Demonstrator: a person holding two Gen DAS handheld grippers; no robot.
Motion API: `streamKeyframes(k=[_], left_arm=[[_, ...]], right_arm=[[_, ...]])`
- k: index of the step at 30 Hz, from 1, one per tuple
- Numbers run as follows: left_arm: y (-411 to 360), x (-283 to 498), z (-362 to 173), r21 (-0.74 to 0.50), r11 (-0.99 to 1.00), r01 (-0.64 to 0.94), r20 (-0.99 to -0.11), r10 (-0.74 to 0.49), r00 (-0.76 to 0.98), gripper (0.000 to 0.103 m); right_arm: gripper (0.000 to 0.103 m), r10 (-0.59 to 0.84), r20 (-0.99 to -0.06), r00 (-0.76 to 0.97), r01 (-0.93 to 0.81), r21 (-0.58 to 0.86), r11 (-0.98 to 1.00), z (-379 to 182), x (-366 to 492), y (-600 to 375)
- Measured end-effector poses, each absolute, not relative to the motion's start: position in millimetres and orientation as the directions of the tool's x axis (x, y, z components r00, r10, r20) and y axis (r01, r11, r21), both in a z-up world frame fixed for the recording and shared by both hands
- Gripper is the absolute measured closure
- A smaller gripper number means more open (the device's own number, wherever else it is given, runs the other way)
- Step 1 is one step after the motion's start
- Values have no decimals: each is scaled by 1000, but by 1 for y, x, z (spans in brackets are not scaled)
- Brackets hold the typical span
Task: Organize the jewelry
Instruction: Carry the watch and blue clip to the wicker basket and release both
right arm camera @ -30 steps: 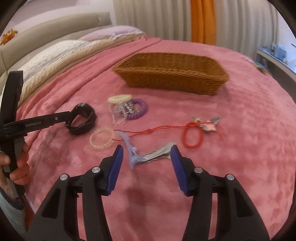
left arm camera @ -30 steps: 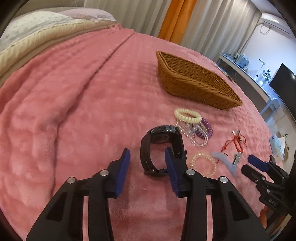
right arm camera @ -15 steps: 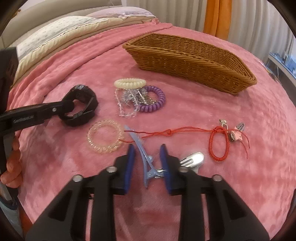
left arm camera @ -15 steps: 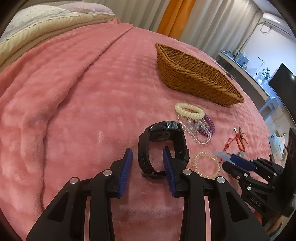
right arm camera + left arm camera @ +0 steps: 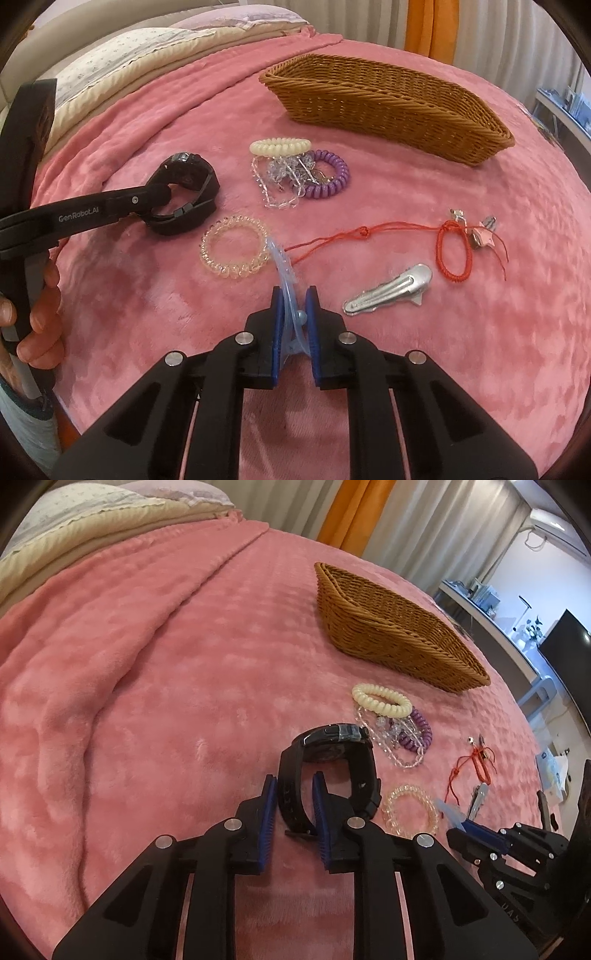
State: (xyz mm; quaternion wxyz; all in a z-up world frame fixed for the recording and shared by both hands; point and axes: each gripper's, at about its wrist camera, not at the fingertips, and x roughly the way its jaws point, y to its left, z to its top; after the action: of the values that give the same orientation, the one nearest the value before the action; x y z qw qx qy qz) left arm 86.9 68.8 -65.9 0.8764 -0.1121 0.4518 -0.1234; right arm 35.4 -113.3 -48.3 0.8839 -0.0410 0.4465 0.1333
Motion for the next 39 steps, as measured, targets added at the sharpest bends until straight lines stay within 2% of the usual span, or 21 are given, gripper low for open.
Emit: streamKeyframes(k=[3, 7, 19, 29, 34, 39], left_arm=[[66, 87, -66, -284, 952, 112, -765, -295, 572, 88], [63, 80, -60, -254, 961, 113, -748, -269, 607, 91], [48, 45, 7, -330, 908, 257, -582, -410, 702, 91], [16, 85, 83, -301, 906, 298, -478, -414, 774, 91], [-9, 127, 96, -281, 909, 308, -472, -410, 780, 91], [-29, 184, 69, -283, 921, 268, -519, -382, 765, 91]], right_arm=[[92, 200, -790, 579, -289, 30, 957, -47, 34, -111], [93, 257, -765, 591, -305, 82, 949, -41, 23, -119], [93, 316, -629, 711, -297, 139, 945, 19, 1, -148], [93, 258, -519, 815, -216, 142, 966, 87, 68, -192], [93, 250, -535, 807, -185, 174, 967, 91, 128, -212], [93, 271, -618, 738, -147, 244, 958, 62, 196, -224]])
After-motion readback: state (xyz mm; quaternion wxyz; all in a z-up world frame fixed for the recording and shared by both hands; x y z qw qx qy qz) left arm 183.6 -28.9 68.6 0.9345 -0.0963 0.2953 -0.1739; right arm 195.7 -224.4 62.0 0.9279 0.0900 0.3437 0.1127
